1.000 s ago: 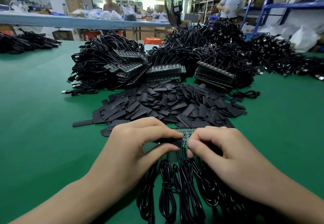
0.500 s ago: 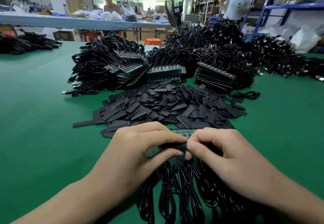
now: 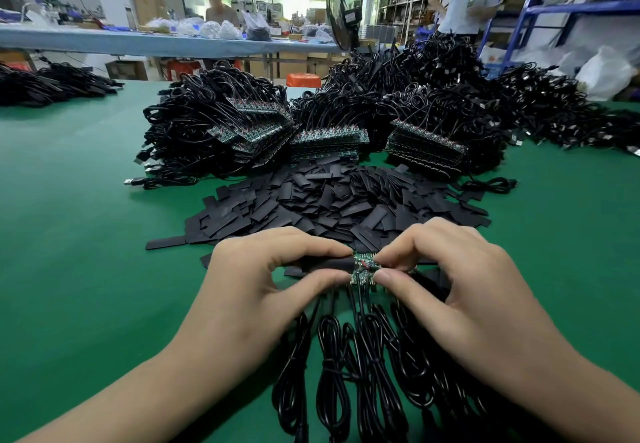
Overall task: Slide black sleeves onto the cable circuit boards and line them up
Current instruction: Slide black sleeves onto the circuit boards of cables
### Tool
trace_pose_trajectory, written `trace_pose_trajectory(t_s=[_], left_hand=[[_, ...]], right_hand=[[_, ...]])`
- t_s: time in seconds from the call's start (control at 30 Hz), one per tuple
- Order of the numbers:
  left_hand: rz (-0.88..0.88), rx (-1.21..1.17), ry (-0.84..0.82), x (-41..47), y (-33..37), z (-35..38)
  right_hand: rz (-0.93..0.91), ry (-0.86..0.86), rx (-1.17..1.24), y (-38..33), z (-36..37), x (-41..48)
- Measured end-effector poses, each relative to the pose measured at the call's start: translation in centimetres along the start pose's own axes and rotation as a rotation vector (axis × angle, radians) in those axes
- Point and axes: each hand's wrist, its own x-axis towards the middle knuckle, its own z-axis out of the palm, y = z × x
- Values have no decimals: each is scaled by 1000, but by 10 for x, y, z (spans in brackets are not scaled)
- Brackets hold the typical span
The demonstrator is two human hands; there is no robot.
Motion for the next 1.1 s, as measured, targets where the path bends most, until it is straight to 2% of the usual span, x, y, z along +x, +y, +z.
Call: trace_pose_trajectory(t_s=[0.17,0.43,0.6,0.9,1.1], left_hand=[[41,0,-45,-2,5,2],[47,-47,-24,-3,7,2],[103,-9,-47,-2,6,2],[-23,-124,23,-2,-1,4],[-12,-118,-3,-2,3,6]], right_hand=[[-57,25,13,0,2,-2],[-98,67,-6,-2,1,-3],[-70,56,53,-5,4,-5],[-56,131,5,-4,1,1],[-99,166,-8,-7,4,-1]])
